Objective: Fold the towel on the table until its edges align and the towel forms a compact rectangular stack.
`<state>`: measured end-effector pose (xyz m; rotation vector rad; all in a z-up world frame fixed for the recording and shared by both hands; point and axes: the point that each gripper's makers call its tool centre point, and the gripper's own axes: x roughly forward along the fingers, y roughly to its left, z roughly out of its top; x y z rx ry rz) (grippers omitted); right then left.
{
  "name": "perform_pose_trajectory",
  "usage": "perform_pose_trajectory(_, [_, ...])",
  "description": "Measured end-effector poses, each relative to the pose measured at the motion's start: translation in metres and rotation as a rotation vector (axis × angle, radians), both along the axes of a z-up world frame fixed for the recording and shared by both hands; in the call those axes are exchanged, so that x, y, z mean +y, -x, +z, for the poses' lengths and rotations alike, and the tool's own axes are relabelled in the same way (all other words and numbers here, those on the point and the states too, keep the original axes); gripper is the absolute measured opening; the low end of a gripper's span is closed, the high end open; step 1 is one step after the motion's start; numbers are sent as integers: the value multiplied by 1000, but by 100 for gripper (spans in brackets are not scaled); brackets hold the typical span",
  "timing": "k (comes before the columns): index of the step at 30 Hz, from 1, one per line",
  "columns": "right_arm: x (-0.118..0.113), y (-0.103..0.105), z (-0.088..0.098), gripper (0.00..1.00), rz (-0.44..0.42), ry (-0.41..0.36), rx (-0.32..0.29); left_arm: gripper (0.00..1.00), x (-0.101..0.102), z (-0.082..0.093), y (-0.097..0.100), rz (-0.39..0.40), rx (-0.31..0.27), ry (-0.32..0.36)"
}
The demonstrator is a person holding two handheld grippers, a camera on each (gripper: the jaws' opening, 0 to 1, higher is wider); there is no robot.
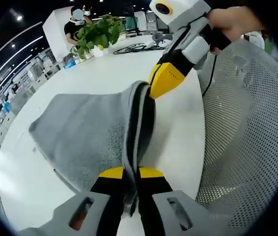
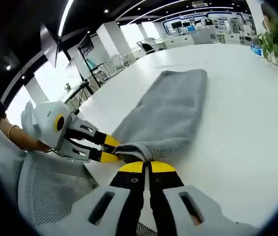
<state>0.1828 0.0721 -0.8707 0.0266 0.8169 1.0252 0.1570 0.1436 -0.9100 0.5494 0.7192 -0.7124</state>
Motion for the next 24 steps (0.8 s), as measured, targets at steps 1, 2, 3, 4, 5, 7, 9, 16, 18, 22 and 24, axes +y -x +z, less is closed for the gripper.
perform_pose_trajectory(1, [0,-1,1,0,-3,-4,-1,8,1,1,-1,6,0,7])
perform_pose_trajectory(2, [1,-1,2,0,-5,-7,-1,8,1,3,-1,10,0,12])
perform_pose_trajectory(3, [1,-2,3,0,-11,-13,0,8,2,6,-3,21,-5,25])
perform_pose_trajectory(4, [1,-2,4,0,-13,-14,0,8,3,8,-3,27,-5,32])
perform_pose_trajectory(5, [2,-4,5,0,-19,-22,1,8,3,9,-4,31,-7,37])
perform_pose_trajectory(7, [2,-5,8,0,-22,-31,-1,8,5,13,-5,37,-10,44])
perform_pose_trajectory(9, [2,-6,9,0,-19,-26,-14,7,6,18,-7,44,-19,53])
perform_pose_trajectory(16, [-1,-8,8,0,-11,-3,-36,7,10,36,-19,132,-17,115])
perform_pose_trajectory(18, [-2,-7,7,0,2,12,-56,7,10,40,-22,142,-12,132])
perform_pose_trajectory(22, [-3,-3,4,2,21,29,-47,7,10,46,-25,155,2,145])
perform_pose_trajectory(24, [-4,-2,2,3,27,47,-67,7,9,50,-27,169,10,165])
